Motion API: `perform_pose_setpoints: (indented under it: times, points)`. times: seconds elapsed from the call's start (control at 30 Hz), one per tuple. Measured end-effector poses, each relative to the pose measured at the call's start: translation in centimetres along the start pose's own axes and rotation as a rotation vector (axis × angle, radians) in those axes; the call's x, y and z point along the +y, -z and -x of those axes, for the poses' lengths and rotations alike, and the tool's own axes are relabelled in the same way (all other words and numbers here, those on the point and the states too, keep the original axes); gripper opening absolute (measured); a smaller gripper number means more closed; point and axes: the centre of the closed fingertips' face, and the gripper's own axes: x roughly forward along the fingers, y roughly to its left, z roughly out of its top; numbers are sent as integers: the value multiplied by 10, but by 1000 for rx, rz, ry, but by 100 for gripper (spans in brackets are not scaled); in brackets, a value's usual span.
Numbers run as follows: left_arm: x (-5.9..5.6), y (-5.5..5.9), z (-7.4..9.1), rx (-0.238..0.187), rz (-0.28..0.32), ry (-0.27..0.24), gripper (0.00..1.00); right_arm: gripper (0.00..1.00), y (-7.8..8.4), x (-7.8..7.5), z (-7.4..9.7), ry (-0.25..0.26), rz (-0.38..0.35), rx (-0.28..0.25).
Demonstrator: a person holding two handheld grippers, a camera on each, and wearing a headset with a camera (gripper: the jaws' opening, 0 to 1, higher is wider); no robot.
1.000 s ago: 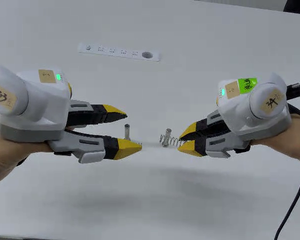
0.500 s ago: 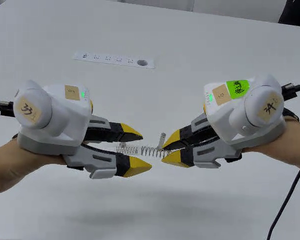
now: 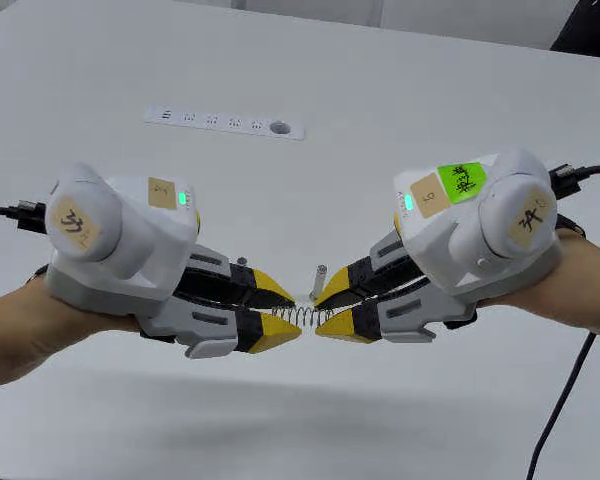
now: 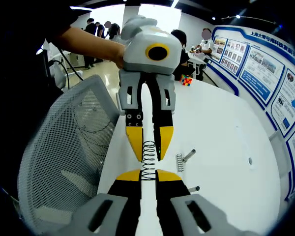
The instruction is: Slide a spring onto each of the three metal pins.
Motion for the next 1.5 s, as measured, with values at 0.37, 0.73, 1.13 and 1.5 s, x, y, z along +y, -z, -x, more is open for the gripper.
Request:
perform_pose_setpoints:
  times: [0.37,0.73,1.13,1.5]
  points:
    - [-4,0,-2,14,-50,12,11,12,1,1,2,-4,23,5]
    - [-4,-1,-3,10,-45,22,10,14,10,0,4,-7,-37,-20]
    - [-4,-4,-5,1,-52,38,11,11,3,-1,7,-32,-121,-105]
    - [-4,-7,-7,-4,-74,36,11,11,-18,-2,23,-48,-149,-191]
